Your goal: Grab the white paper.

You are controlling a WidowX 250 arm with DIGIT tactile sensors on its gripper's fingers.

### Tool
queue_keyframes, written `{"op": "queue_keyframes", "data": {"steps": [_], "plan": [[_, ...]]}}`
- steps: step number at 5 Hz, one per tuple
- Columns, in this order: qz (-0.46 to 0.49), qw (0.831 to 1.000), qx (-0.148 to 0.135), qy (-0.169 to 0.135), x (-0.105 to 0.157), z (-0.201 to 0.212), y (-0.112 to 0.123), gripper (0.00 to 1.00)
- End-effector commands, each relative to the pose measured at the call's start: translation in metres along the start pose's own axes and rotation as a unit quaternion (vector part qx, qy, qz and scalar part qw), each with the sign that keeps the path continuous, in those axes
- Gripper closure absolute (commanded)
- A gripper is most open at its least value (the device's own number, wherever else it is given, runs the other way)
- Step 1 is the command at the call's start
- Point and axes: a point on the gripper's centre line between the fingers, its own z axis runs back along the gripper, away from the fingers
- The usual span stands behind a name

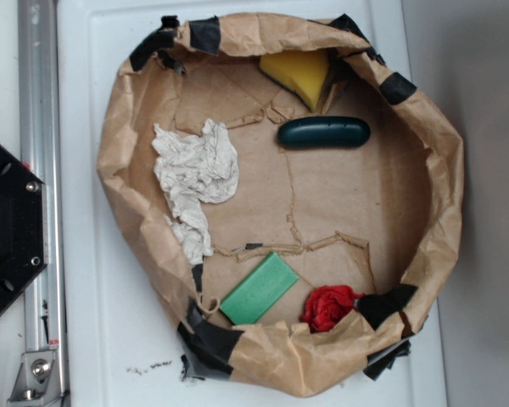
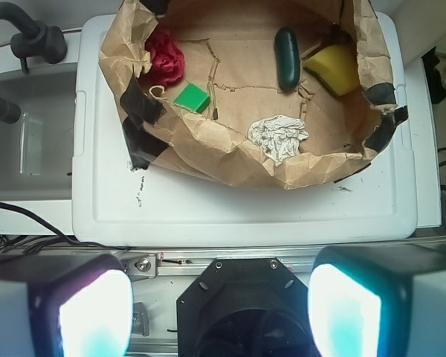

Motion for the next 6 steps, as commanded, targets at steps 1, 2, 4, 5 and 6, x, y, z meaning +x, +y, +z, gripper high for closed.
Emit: {"op": "queue_keyframes", "data": {"steps": [1, 2, 4, 5, 6], "plan": [[0.0, 1.0, 0.0, 0.0, 0.0, 0.0, 0.0, 0.0], [0.01, 0.999, 0.028, -0.021, 0.048, -0.026, 0.018, 0.0], [0.017, 0.999, 0.041, -0.007, 0.112, -0.1, 0.053, 0.0], [0.007, 0.998, 0.048, 0.05, 0.097, -0.151, 0.07, 0.0], [0.003, 0.994, 0.029, 0.103, 0.077, -0.181, 0.072, 0.0]]}}
